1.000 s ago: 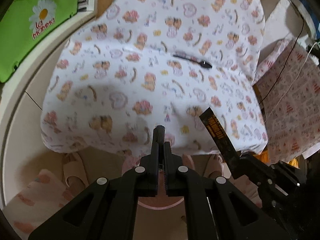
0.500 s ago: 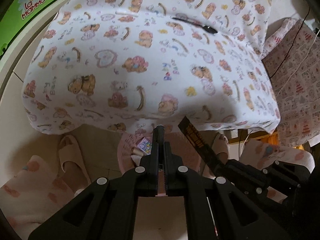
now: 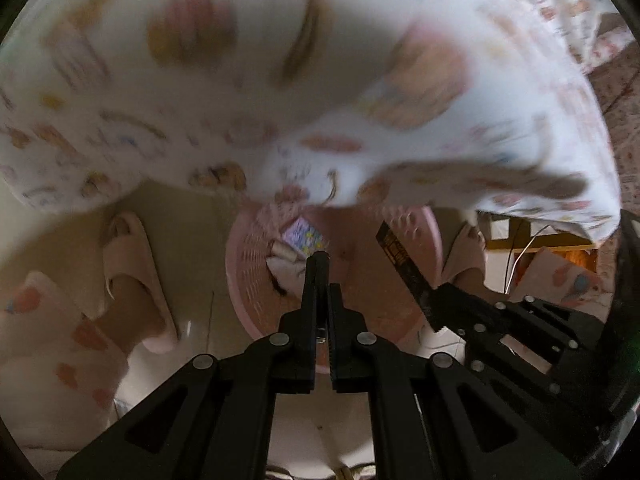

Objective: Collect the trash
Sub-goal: 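Carry stick and strip down over the pink basket with both tools, then open both tools to drop stick and strip into the basket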

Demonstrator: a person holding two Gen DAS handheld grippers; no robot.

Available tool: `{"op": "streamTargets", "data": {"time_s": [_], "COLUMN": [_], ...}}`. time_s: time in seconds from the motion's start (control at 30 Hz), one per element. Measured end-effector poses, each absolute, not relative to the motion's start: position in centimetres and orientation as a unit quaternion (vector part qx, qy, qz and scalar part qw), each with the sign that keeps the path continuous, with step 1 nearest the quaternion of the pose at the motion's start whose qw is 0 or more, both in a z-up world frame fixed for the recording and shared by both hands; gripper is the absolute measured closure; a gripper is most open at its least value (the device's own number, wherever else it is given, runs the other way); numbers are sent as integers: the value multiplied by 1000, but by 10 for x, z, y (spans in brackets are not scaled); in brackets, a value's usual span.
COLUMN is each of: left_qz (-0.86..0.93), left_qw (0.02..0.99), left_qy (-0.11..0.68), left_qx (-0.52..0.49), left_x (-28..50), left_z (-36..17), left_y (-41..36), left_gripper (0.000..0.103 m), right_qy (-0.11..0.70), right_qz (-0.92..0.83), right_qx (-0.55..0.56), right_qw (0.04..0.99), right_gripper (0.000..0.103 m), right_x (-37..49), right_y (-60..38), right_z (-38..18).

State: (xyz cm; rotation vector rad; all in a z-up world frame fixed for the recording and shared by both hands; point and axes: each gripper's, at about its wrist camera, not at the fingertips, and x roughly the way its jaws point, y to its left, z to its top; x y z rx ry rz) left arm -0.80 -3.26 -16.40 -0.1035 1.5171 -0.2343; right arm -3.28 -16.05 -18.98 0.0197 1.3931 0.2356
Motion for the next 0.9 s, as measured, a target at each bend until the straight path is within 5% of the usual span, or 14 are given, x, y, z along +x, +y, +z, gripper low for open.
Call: {"op": "streamTargets", "data": {"time_s": [0.3,0.5,0.6,0.73,0.9], "left_qz": [-86,-69,-60,-60,-59], "left_qw": [667,664,666,678,704], "left_qy": [740,744,743,732,706], "left_qx": [-15,-26,-34,-31,-38], "left_x": [-11,-11,-10,-8,-3], "left_z": [-221,-222,-218,-205,-179], "left_y": [-40,-29,-24,-24,-18], "left_gripper": [95,69,61,54,42], "right_qy": [713,724,728,720,697], "right_qz": [88,68,56,54,48], "right_qx": [26,35,52,46,31], "right_qw": [695,685,681,691,715], "right_gripper": [100,97,78,75,56], "right_x": [-29,-28,-27,-25,-23], "right_y": [-167,-171,-178,-179,-179], "right_z": [-255,-266,-269,-263,-247]}}
